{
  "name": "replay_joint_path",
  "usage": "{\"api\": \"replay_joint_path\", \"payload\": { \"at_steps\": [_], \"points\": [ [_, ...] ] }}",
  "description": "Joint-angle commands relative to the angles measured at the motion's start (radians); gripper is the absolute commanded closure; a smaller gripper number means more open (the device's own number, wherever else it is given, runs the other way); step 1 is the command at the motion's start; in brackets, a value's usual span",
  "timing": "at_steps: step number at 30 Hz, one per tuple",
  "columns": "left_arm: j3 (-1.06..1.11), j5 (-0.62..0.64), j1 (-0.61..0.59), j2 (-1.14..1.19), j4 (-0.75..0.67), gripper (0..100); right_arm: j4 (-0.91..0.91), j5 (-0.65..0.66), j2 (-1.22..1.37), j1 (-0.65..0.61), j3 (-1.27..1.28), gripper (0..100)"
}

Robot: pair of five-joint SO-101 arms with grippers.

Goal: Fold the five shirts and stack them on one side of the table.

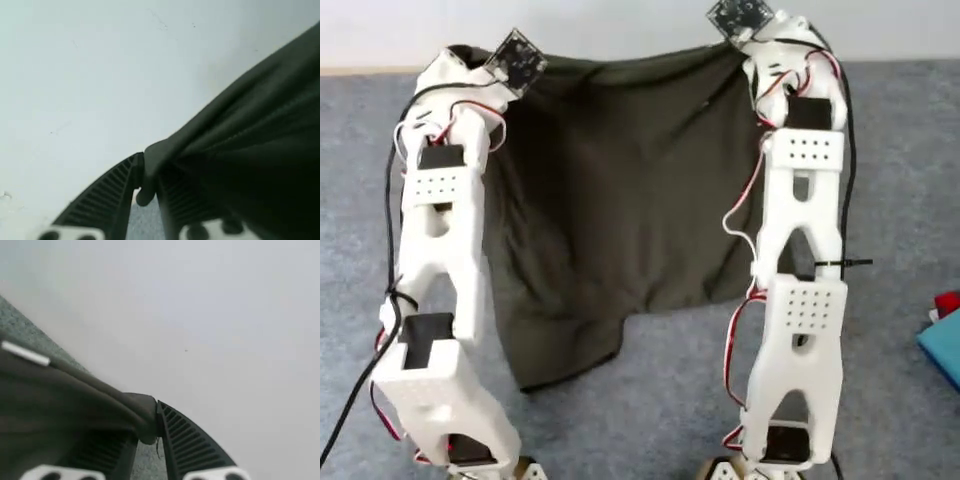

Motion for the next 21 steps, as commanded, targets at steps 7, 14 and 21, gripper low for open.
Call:
{"api": "replay_joint_path", "payload": {
  "at_steps": [7, 14, 21],
  "points": [
    [-0.054, -0.012, -0.021, -0.034, 0.164, 100, 0.237, 0.011, -0.002, -0.007, -0.187, 98.9],
    [-0.054, -0.147, -0.032, -0.138, 0.647, 100, 0.627, 0.072, -0.002, 0.013, -0.270, 99.0],
    [-0.054, -0.239, -0.040, -0.199, 1.030, 100, 0.946, 0.074, 0.004, 0.030, -0.331, 99.0]
  ]
}}
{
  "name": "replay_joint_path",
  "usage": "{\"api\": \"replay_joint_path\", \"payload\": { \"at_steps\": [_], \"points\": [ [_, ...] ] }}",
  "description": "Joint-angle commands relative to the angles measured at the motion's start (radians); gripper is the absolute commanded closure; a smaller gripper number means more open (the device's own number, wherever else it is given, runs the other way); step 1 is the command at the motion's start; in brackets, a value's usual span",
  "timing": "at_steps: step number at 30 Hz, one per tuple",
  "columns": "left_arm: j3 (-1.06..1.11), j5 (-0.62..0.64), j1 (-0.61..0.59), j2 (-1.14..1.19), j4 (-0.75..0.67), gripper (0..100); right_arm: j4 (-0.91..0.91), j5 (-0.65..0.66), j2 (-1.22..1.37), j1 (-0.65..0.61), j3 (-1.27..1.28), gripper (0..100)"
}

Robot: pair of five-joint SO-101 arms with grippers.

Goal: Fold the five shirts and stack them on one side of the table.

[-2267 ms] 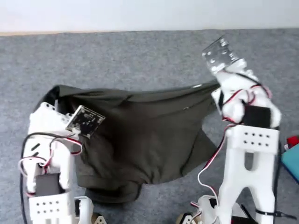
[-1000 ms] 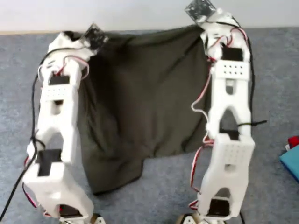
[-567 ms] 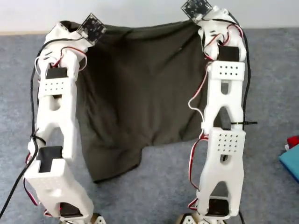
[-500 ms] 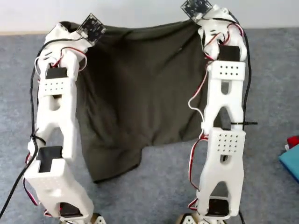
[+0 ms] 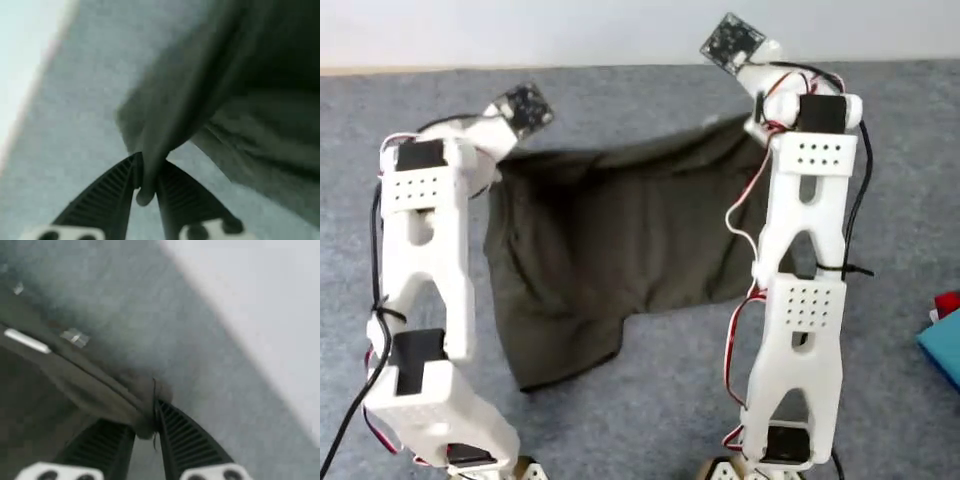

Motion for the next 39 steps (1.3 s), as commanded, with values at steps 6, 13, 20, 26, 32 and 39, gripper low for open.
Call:
{"api": "replay_joint_path", "payload": {
  "at_steps": [6, 13, 20, 26, 32, 39],
  "points": [
    [-0.045, -0.109, -0.008, -0.109, 0.341, 100, 0.186, 0.005, -0.018, 0.048, -0.068, 99.0],
    [-0.045, -0.209, -0.008, -0.110, 0.517, 100, 0.191, 0.006, -0.065, 0.073, 0.040, 99.0],
    [-0.041, -0.229, -0.032, -0.112, 0.535, 100, 0.186, 0.006, -0.315, 0.076, 0.460, 99.0],
    [0.018, -0.276, -0.044, -0.137, 0.539, 100, 0.183, 0.006, -0.412, 0.065, 0.717, 98.9],
    [0.298, -0.344, 0.018, -0.339, 0.539, 100, 0.183, 0.009, -0.410, 0.085, 0.755, 98.9],
    [0.532, -0.344, 0.072, -0.523, 0.537, 100, 0.185, 0.031, -0.420, 0.088, 0.859, 98.9]
  ]
}}
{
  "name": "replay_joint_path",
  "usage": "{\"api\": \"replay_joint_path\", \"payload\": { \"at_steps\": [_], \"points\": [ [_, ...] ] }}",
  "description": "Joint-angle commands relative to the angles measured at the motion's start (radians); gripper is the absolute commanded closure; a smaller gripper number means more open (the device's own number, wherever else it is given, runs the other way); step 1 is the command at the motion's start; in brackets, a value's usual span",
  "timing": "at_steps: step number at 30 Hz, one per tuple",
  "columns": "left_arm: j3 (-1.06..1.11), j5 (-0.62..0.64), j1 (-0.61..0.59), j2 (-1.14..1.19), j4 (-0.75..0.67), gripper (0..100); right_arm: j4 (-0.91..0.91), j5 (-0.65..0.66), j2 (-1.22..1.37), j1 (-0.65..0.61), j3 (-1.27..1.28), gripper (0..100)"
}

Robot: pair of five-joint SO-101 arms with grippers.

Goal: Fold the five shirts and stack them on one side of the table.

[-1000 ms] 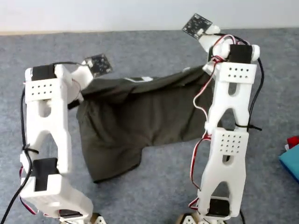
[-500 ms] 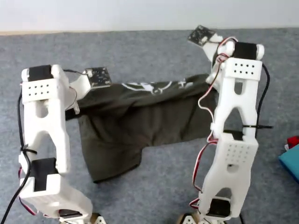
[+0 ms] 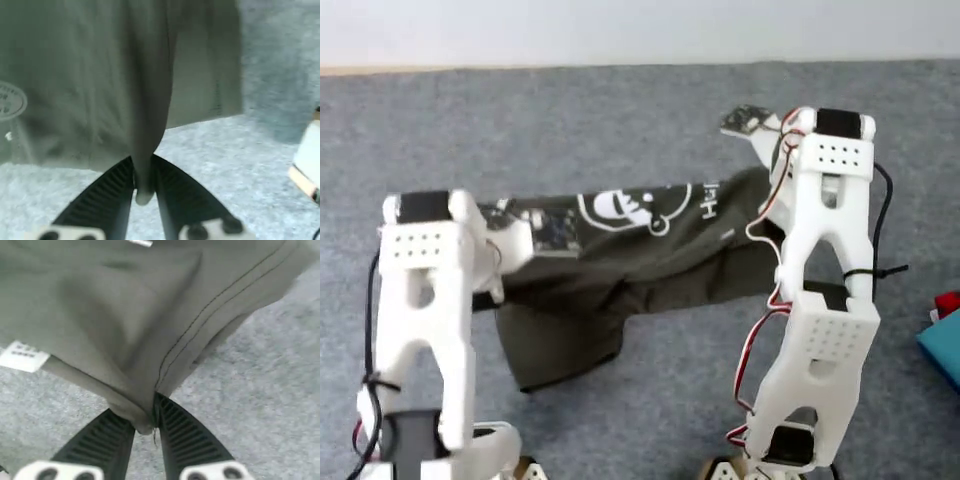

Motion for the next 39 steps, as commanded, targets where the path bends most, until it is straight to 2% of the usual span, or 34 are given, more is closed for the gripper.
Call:
{"api": "replay_joint_path", "payload": {
  "at_steps": [1, 11, 17, 19, 21, 25, 32, 36, 39],
  "points": [
    [0.067, -0.011, 0.009, -0.098, 0.034, 100, 0.041, 0.009, -0.091, 0.010, 0.015, 98.9],
    [0.130, -0.009, 0.008, -0.114, 0.032, 99, 0.041, 0.014, -0.082, 0.012, 0.029, 98.9],
    [0.157, -0.009, 0.008, -0.121, 0.032, 90, 0.041, 0.063, -0.088, 0.030, 0.061, 98.9],
    [0.157, -0.008, 0.006, -0.121, 0.032, 89, 0.041, 0.072, -0.091, 0.036, 0.066, 96.3],
    [0.157, -0.005, 0.006, -0.121, 0.032, 87, 0.042, 0.072, -0.093, 0.045, 0.069, 89.4],
    [0.150, 0.049, 0.009, -0.121, 0.029, 85, 0.042, 0.072, -0.096, 0.051, 0.069, 81.3],
    [0.150, 0.054, 0.002, -0.121, 0.021, 85, 0.044, 0.075, -0.205, 0.053, 0.071, 81.2],
    [0.151, 0.137, 0.002, -0.121, -0.061, 85, 0.041, 0.074, -0.249, 0.042, 0.071, 81.4],
    [0.128, 0.186, 0.002, -0.123, -0.071, 85, 0.042, 0.074, -0.277, 0.033, 0.064, 81.5]
  ]
}}
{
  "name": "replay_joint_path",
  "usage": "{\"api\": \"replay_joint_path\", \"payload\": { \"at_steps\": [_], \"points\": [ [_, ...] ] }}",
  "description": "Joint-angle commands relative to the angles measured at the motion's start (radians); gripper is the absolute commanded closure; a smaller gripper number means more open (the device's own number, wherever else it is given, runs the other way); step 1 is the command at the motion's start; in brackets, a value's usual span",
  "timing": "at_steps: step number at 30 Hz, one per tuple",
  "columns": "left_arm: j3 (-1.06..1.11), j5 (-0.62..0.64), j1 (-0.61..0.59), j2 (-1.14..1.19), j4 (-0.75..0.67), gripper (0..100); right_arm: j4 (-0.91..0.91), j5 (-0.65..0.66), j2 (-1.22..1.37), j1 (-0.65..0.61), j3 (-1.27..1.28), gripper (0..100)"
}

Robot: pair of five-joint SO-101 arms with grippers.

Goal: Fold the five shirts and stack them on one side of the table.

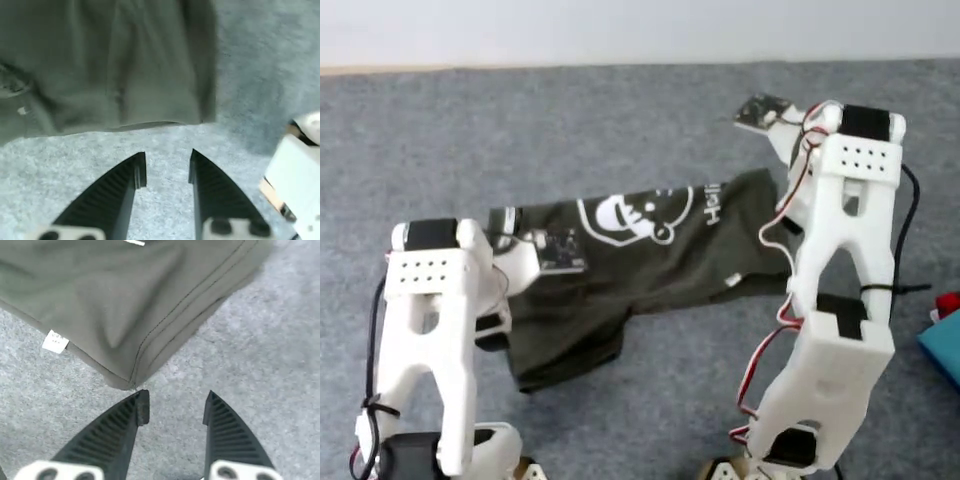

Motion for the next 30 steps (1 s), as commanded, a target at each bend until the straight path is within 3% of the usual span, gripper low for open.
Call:
{"api": "replay_joint_path", "payload": {
  "at_steps": [1, 4, 8, 11, 15, 18, 24, 30],
  "points": [
    [-0.050, 0.072, -0.002, -0.034, -0.006, 85, 0.042, 0.006, -0.114, 0.001, -0.006, 81.5],
    [-0.113, 0.152, -0.002, -0.034, 0.012, 87, 0.042, 0.003, -0.173, 0.025, -0.003, 81.5],
    [-0.185, 0.302, 0.011, -0.025, -0.015, 94, 0.038, -0.112, -0.165, -0.007, -0.003, 81.6],
    [-0.188, 0.486, 0.023, -0.023, -0.147, 100, 0.033, -0.219, -0.093, -0.053, -0.005, 84.6],
    [-0.177, 0.790, 0.028, -0.018, -0.330, 100, 0.031, -0.368, -0.018, -0.107, -0.008, 95.3],
    [-0.134, 0.945, 0.029, 0.028, -0.479, 100, 0.005, -0.488, 0.012, -0.136, -0.008, 99.0],
    [-0.162, 0.977, 0.069, 0.196, -0.516, 100, -0.054, -0.654, 0.024, -0.151, -0.008, 98.8],
    [-0.251, 0.977, 0.118, 0.354, -0.522, 100, -0.044, -0.686, 0.024, -0.127, -0.003, 98.8]
  ]
}}
